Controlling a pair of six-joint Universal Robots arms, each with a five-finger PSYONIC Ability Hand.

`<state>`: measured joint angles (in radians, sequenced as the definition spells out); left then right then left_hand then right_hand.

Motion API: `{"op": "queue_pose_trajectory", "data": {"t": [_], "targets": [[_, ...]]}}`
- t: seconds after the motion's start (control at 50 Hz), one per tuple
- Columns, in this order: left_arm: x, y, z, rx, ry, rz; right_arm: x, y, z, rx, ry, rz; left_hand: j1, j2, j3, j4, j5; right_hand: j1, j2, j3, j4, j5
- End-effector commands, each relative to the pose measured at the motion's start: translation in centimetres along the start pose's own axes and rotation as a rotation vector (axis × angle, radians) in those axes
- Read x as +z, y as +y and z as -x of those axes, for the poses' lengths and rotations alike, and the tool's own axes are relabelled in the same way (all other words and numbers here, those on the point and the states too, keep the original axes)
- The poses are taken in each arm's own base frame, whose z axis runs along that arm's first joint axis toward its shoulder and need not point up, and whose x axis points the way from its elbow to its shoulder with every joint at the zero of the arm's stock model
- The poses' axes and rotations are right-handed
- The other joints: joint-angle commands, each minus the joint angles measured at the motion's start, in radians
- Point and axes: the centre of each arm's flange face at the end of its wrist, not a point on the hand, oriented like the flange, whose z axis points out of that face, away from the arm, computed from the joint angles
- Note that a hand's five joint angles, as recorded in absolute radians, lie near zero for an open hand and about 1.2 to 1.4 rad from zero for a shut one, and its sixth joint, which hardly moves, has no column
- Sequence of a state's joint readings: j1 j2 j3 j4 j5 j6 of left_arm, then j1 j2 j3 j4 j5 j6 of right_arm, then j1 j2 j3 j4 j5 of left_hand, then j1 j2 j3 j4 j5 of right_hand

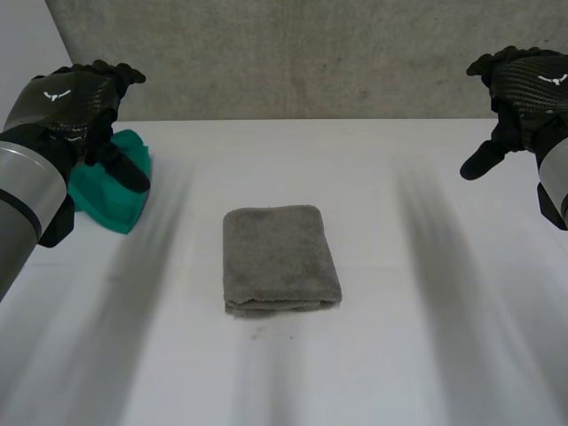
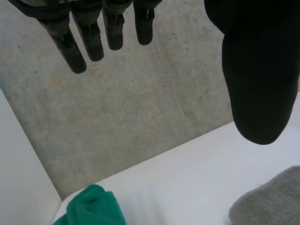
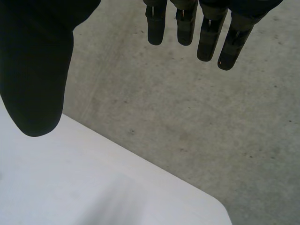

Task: Fold the laundry.

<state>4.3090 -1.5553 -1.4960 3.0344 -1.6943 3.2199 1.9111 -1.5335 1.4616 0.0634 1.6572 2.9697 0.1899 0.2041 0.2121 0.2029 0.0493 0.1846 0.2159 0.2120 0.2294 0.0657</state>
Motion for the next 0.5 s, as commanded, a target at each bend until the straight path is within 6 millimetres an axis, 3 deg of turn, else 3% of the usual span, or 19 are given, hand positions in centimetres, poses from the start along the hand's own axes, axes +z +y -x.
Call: {"op": "queue_pose_trajectory", "data": {"t": [0.02,0.16,0.28,0.32,0.5], "targets": [[-0.2,1.1,-0.2,-0.002,0.010,0.019,0.0,2.2,2.1,-0.019,-0.177,0.107,0.000,-0.014,-0.022,-0.013,-0.034,-0.010,-0.041,-0.037,-0.055,-0.066],[-0.1,2.4,-0.3,0.000,0.010,0.039,1.1,10.5,5.5,0.014,-0.410,0.424,0.000,-0.014,-0.022,-0.013,-0.034,-0.010,-0.041,-0.037,-0.055,-0.066],[0.1,3.2,-0.3,0.000,0.008,0.039,1.6,15.0,8.6,0.072,-0.466,0.475,0.000,-0.014,-0.022,-0.013,-0.034,-0.010,-0.041,-0.037,-0.055,-0.066],[0.1,3.3,-0.3,0.000,0.008,0.039,1.9,16.5,9.5,0.120,-0.472,0.476,0.000,-0.014,-0.022,-0.013,-0.034,0.085,0.053,0.057,0.040,0.029],[0.2,3.4,-0.3,-0.001,0.006,0.030,1.8,18.4,12.0,0.215,-0.508,0.436,0.000,-0.014,-0.022,-0.013,-0.034,0.135,0.104,0.108,0.090,0.080]]}}
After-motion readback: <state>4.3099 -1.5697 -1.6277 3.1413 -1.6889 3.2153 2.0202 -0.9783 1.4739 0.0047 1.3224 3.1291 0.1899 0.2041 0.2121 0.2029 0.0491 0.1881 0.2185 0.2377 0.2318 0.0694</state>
